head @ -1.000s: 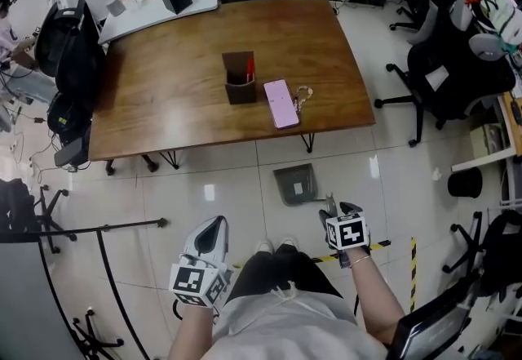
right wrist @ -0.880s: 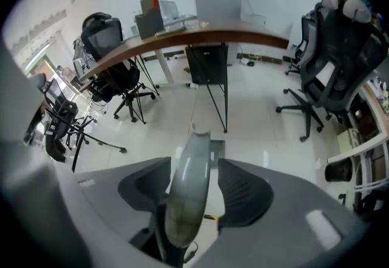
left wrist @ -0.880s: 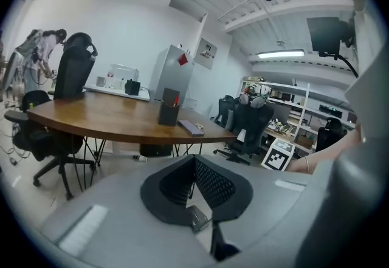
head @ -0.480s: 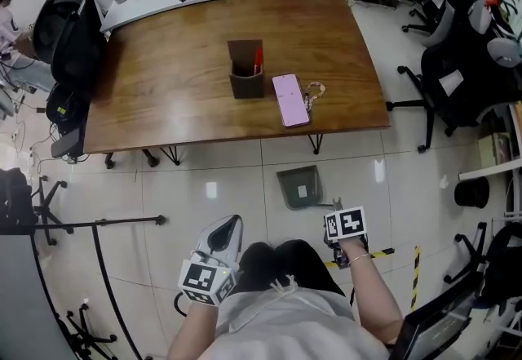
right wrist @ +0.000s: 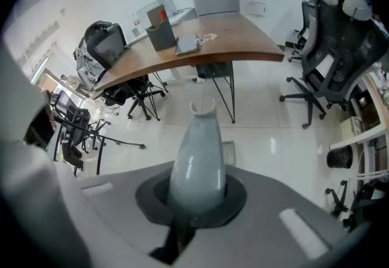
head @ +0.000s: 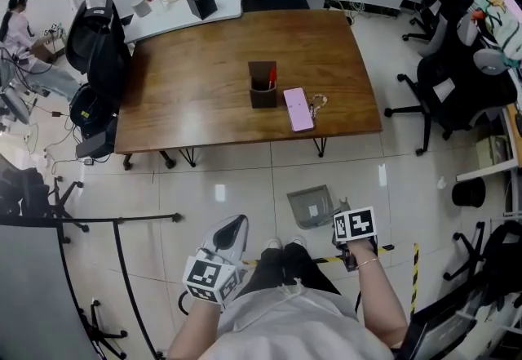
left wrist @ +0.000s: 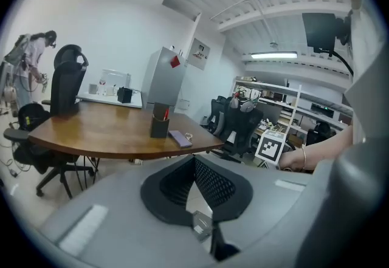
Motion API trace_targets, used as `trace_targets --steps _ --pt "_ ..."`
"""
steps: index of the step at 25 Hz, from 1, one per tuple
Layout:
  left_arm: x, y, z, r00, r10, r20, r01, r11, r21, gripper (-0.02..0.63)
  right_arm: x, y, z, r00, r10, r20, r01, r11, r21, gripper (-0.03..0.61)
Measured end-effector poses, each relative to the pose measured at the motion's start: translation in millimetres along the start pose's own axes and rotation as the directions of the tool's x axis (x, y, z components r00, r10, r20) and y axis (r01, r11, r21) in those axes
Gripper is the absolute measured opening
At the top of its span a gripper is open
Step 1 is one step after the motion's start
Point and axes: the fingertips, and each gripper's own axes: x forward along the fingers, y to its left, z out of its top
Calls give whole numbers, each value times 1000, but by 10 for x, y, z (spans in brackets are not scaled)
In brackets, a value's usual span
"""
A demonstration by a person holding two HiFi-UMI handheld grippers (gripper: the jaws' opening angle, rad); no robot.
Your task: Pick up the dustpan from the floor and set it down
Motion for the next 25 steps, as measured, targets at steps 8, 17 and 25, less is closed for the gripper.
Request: trace_targets --steps 8,17,25 --pt "-436 -404 140 995 -17 96 13 999 41 15 -520 203 -624 998 54 25 -54 998 -21 0" --pt "-1008 -1269 -313 993 0 119 -6 999 52 15 -1021 249 -1157 985 130 116 -116 986 -117 0" --pt "-1246 -1558 -354 987 -13 158 7 999 37 15 -1326 229 -1381 977 145 156 -123 982 -142 0"
